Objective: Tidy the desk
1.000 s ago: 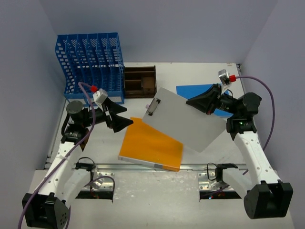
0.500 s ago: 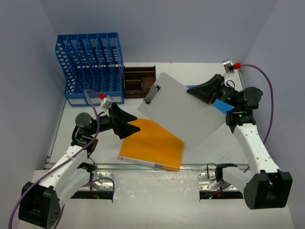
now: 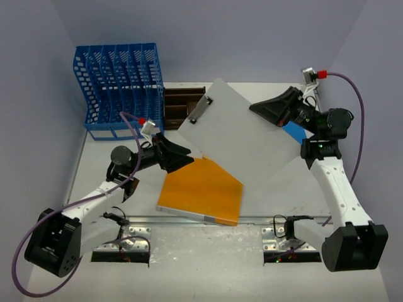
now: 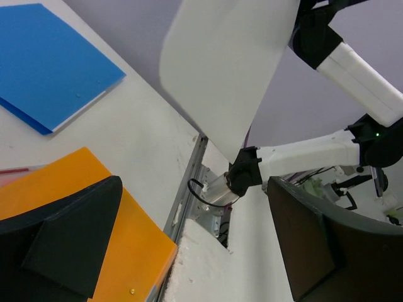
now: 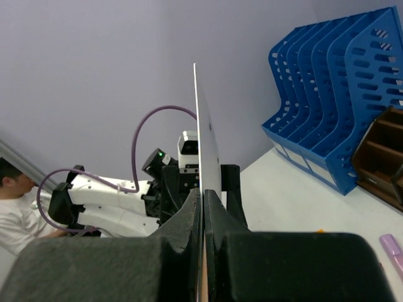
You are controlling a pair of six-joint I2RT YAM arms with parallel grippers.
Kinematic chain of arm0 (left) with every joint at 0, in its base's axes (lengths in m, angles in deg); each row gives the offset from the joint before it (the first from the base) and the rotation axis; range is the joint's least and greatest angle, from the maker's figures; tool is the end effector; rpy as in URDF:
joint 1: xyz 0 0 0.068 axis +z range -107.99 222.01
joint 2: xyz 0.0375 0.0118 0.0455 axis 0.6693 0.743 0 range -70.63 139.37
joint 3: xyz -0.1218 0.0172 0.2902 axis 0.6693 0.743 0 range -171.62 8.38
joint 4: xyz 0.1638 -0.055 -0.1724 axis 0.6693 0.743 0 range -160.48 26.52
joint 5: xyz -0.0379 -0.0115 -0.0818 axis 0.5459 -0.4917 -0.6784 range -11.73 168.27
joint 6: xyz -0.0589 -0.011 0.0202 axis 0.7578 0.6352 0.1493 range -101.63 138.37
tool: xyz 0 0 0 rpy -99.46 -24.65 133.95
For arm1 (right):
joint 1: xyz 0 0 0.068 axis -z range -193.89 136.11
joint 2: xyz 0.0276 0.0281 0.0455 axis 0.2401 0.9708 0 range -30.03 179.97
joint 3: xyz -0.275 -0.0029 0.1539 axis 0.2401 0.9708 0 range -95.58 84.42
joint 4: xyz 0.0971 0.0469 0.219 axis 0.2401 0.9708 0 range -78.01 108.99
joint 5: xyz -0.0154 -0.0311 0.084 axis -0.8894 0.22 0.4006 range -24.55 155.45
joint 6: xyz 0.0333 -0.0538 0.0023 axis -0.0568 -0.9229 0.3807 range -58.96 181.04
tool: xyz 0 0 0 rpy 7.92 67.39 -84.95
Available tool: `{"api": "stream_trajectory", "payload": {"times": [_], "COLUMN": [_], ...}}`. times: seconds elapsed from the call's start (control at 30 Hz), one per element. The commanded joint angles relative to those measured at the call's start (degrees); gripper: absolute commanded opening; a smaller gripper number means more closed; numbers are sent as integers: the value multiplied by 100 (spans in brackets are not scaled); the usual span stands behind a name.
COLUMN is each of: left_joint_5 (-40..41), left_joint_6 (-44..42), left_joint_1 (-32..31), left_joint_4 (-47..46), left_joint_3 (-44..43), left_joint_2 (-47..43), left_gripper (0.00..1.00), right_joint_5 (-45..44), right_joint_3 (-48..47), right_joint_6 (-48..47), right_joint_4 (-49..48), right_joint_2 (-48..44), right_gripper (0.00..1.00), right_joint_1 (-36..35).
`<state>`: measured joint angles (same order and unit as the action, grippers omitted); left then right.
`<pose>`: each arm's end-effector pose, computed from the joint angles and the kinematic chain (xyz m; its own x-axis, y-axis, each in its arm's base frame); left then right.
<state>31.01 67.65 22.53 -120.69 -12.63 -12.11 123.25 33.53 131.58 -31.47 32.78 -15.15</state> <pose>0.1576 -0.0937 0.3091 -0.5481 -0.3517 -0.7589 0.7455 0.2059 -0.6339 0.1976 0.0455 0.4513 -0.5166 0.4912 -0.7013 -0.7373 0.1614 0.6561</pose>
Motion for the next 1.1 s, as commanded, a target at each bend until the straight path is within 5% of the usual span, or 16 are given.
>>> {"api": "stream_trajectory", "payload": {"times": [0.0, 0.47, 0.83, 0.87, 0.9, 1.07], "left_joint_5": [367, 596, 552, 508, 438, 332], "left_joint_6": [318, 697, 865, 734, 672, 531], "left_joint_1": [-73, -222, -275, -275, -275, -152], "left_joint_4": [-796, -1500, -1404, -1238, -1123, -227], "left_joint_3": [-359, -1405, -1950, -2011, -2107, -2258], "left_joint_2": [150, 880, 1012, 1012, 995, 828], "left_gripper": [98, 91, 44, 36, 3, 0], "right_joint_5": [-199, -366, -322, -313, -278, -190], "right_joint_3": [-430, -659, -562, -545, -492, -395], "right_joint_6": [240, 302, 100, 56, 21, -137], "right_joint_4": [-277, -93, 145, 154, 145, 127], "right_joint_2": [-14, 206, 540, 557, 566, 592], "right_gripper": [1, 1, 1, 1, 1, 8], "right_joint_1": [-24, -147, -542, -542, -542, -542]}}
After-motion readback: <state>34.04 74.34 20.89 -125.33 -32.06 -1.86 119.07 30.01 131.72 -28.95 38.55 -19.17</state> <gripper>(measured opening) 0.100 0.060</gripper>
